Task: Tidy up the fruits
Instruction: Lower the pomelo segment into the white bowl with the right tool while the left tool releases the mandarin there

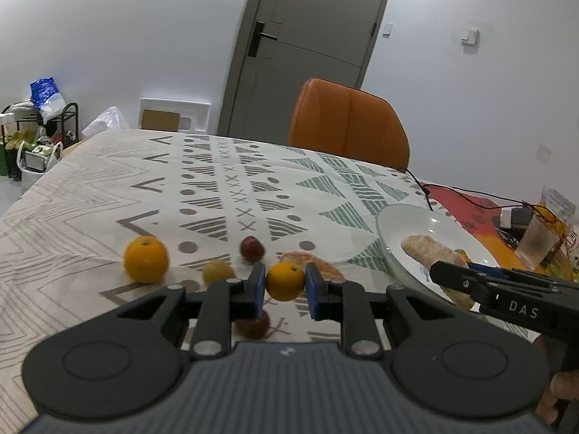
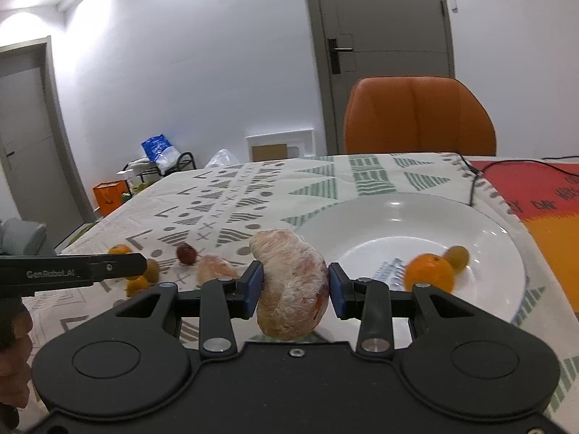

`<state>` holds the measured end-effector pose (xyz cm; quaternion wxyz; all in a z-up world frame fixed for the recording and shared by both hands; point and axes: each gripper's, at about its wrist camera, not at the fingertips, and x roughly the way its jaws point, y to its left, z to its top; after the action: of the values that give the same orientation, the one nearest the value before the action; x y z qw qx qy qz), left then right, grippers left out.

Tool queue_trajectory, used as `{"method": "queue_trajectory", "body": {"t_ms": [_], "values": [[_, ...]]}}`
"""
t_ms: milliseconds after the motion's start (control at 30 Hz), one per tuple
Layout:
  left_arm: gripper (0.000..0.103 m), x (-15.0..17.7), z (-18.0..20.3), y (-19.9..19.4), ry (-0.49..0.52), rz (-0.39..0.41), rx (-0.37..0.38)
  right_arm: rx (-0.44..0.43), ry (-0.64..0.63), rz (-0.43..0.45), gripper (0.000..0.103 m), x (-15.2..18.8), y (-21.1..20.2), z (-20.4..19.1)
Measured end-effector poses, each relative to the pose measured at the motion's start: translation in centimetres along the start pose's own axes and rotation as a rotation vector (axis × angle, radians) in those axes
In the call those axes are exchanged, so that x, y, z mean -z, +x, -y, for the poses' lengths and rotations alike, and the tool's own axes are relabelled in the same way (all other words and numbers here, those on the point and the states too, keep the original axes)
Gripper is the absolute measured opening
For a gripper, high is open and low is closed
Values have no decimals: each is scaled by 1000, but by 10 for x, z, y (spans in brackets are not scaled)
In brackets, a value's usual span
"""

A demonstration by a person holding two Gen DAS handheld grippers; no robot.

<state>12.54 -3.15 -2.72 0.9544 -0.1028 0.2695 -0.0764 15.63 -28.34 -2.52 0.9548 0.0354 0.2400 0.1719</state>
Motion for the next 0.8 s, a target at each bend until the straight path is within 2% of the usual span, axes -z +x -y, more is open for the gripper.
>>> {"method": "queue_trajectory", "body": {"t_ms": [500, 800], "values": [[22, -4, 40, 14, 65, -9, 37, 45, 52, -11, 37, 10, -7, 38], [22, -7, 65, 21, 104, -7, 66, 63, 90, 22, 40, 11, -20, 60]]}}
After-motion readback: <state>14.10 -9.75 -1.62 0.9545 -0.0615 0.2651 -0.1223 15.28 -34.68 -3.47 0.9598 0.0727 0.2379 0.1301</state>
